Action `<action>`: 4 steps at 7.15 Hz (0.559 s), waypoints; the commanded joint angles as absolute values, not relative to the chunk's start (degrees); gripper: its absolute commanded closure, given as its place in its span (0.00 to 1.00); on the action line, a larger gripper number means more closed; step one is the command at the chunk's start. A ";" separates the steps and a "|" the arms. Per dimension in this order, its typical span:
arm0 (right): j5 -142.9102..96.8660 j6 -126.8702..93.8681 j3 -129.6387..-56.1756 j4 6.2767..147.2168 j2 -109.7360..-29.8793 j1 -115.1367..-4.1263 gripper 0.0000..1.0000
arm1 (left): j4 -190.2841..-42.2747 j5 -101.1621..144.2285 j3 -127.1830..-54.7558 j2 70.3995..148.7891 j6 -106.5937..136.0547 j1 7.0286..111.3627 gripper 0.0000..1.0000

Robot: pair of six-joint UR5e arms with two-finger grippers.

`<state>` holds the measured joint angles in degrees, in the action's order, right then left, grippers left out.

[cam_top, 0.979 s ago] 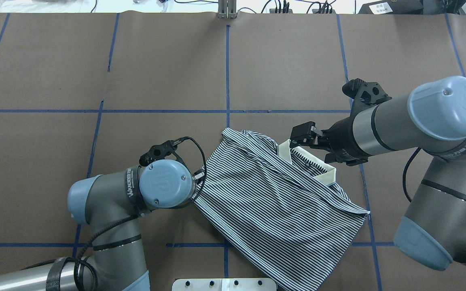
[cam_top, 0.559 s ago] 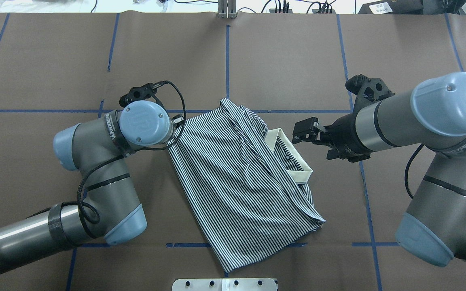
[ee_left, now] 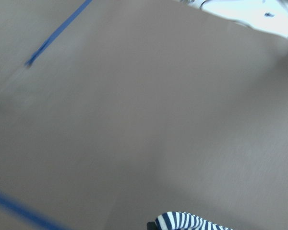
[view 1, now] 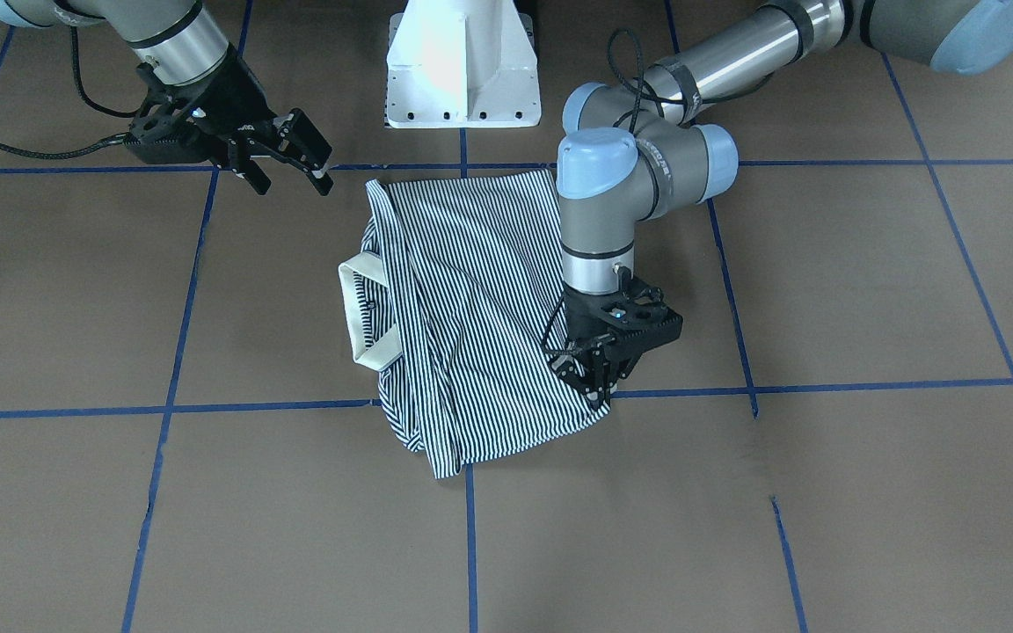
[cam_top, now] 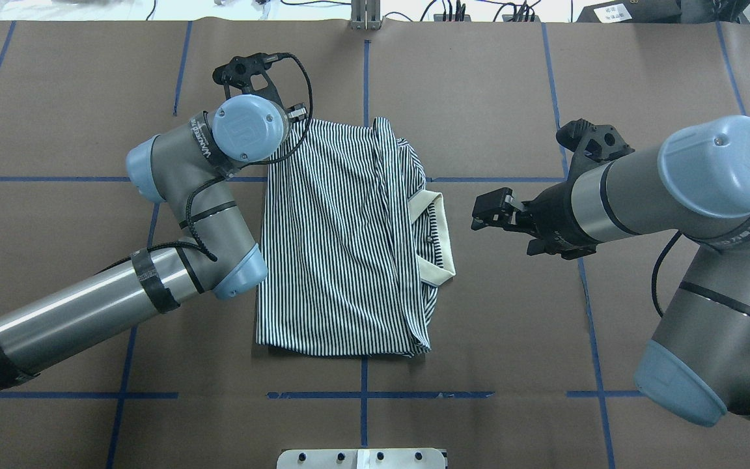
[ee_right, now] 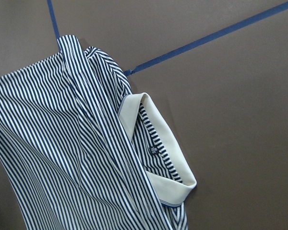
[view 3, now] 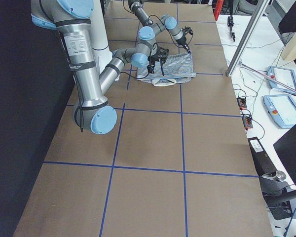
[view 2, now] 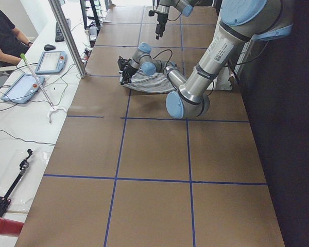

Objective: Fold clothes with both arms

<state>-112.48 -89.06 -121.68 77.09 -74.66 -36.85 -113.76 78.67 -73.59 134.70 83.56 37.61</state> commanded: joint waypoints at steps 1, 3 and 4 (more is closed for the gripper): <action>-112.15 -88.95 -121.29 77.08 -74.53 -36.56 0.00 | -122.93 74.18 -64.72 137.27 79.54 38.76 1.00; -111.89 -88.77 -120.68 77.08 -74.62 -36.65 0.00 | -124.54 74.01 -62.67 137.37 75.27 39.46 0.00; -110.93 -88.68 -120.24 77.25 -74.53 -36.39 0.00 | -124.71 74.61 -62.67 137.72 71.75 41.99 0.00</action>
<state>-111.76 -88.80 -120.72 77.12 -74.59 -36.56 -124.07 74.29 -63.28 137.36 75.81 39.89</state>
